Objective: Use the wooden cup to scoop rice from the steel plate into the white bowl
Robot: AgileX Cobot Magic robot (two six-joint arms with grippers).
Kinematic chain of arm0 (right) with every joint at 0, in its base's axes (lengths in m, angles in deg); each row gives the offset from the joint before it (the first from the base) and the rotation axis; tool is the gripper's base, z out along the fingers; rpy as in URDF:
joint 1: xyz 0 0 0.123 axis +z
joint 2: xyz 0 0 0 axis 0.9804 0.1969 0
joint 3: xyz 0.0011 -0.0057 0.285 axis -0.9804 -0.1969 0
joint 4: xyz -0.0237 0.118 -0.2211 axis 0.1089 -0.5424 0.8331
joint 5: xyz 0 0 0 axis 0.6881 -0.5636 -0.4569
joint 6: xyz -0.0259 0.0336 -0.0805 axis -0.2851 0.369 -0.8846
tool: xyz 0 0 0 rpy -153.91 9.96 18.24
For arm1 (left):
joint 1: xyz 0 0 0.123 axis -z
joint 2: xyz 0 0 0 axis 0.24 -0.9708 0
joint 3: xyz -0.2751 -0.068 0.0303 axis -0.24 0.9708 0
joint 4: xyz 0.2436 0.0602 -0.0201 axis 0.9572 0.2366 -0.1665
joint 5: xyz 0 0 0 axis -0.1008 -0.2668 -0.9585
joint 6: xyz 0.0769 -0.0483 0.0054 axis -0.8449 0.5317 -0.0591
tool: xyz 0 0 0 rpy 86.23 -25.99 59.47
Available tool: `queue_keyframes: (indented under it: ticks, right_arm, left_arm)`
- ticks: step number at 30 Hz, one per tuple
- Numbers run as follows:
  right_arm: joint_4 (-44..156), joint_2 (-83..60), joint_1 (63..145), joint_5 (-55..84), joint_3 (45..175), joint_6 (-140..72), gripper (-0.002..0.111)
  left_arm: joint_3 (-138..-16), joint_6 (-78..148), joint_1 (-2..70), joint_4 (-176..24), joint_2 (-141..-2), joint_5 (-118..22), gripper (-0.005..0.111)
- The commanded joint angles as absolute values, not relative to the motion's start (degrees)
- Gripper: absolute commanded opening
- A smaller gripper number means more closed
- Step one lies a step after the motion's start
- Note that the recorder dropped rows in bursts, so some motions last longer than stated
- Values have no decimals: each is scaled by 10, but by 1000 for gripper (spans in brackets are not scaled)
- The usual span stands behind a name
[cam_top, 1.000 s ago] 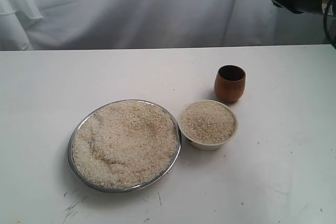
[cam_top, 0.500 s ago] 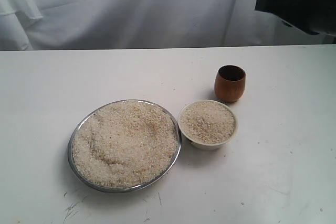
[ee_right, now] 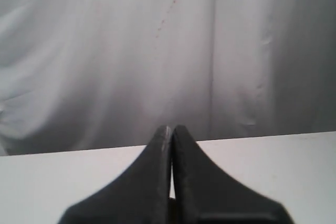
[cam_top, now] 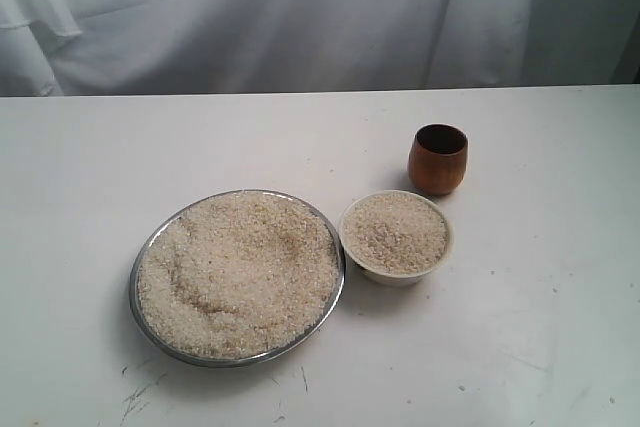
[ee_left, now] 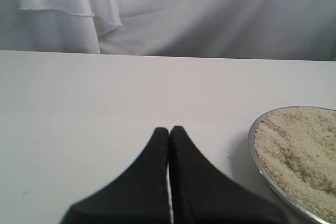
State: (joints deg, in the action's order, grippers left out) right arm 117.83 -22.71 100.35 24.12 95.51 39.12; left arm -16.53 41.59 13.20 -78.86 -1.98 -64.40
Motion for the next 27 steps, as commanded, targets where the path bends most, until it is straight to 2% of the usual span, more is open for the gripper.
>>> queue_keyframes:
  ticks: [1, 5, 15, 21, 27]
  right_arm:
    - [1169, -276, 1007, 313, 944, 384, 0]
    - [1173, -332, 984, 312, 900, 378, 0]
    - [1171, -533, 834, 237, 736, 378, 0]
    - [1171, -615, 824, 246, 697, 360, 0]
    - [1159, -639, 824, 253, 689, 347, 0]
  left_arm:
    - [-163, 418, 133, -789, -17, -640, 0]
    - [-163, 418, 133, -789, -17, -640, 0]
    - [-163, 418, 133, -789, -17, -640, 0]
    - [-163, 418, 133, -789, -17, -640, 0]
    - [-163, 418, 133, -789, -17, -640, 0]
